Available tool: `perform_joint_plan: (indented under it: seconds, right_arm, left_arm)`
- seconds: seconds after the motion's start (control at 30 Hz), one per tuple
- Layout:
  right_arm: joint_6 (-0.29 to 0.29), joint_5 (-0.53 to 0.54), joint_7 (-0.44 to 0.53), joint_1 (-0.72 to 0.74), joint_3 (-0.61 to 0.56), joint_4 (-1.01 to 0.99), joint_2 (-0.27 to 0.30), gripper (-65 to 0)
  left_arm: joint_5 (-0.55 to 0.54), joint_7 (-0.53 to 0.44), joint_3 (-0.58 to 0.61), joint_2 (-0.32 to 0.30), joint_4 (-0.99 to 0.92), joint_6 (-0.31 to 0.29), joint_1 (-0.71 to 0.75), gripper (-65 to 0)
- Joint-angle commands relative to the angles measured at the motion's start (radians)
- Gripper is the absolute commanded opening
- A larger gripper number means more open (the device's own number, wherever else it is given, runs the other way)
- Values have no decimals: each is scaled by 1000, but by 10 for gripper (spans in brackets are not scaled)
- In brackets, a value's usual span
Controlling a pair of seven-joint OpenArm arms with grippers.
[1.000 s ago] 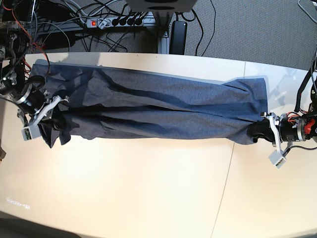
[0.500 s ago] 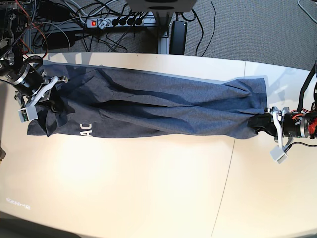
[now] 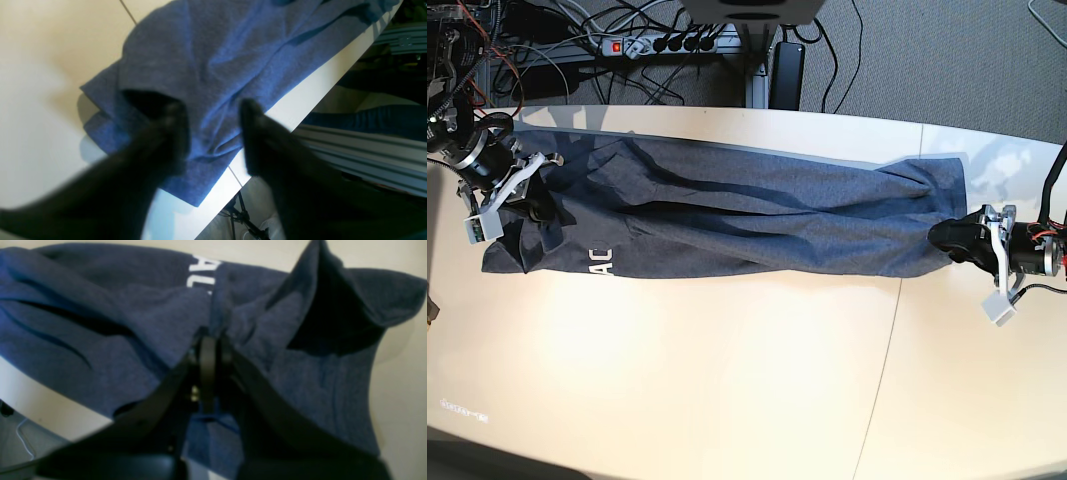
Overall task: Fold the T-shirt properly
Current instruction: 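Open the left gripper, releasing the strip's other end, and raise it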
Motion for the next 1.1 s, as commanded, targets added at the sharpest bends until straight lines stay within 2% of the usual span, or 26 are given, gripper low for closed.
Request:
perform_joint_plan:
  seconds: [0.0, 0.07, 0.1, 0.13, 0.27, 0.4, 0.43, 0.53, 0.6, 0.63, 0.67, 0.7, 0.73, 0.77, 0.93, 1.07]
  right_arm:
    - [82, -1, 11, 8, 10, 14, 8, -540]
    - [82, 1, 4, 7, 10, 14, 0, -363]
    - [82, 7, 4, 7, 10, 14, 0, -312]
    - [82, 15, 5, 8, 10, 14, 1, -294]
    - [82, 29, 47, 11, 10, 21, 1, -294]
    - [82, 29, 53, 13, 10, 59, 1, -294]
    - [82, 29, 53, 13, 10, 68, 1, -294]
    - [82, 29, 53, 13, 10, 90, 1, -295]
    - [82, 28, 63, 13, 10, 97, 1, -297]
    - [82, 26, 72, 13, 10, 97, 1, -324]
    - [81, 14, 83, 13, 10, 97, 1, -382]
    - [81, 0, 93, 18, 10, 97, 1, -468]
    - [82, -19, 94, 27, 10, 97, 0, -580]
    - [81, -39, 95, 36, 10, 97, 1, -650]
    - [80, -150, 162, 98, 10, 71, 1, -650]
    - [81, -131, 162, 149, 10, -9, 1, -650]
  left_arm:
    - [19, -35, -11, -23, 13, -13, -18, -330]
    - [107, -87, -11, -23, 13, -13, -19, -330]
    - [151, -114, -11, -22, 13, -13, -19, -330]
    - [192, -142, -11, -23, 13, -13, -19, -330]
    - [304, -204, -11, -23, 13, -13, -19, -332]
    - [303, -208, -13, -23, 13, -13, -19, -337]
    - [303, -215, -13, -22, 13, -13, -20, -358]
    - [303, -237, -13, -20, 14, -13, -25, -514]
    - [303, -253, -24, -13, 19, -13, -27, -583]
    - [303, -268, -36, -7, 21, -13, -27, -603]
    - [303, -288, -52, 1, 22, -13, -27, -618]
    - [303, -312, -71, 8, 22, -13, -27, -630]
    - [303, -333, -93, 17, 22, -13, -27, -641]
    - [303, -349, -120, 28, 22, -13, -27, -649]
    - [260, -358, -220, 83, 23, -13, -27, -650]
    - [258, -341, -222, 120, 29, -13, -27, -650]
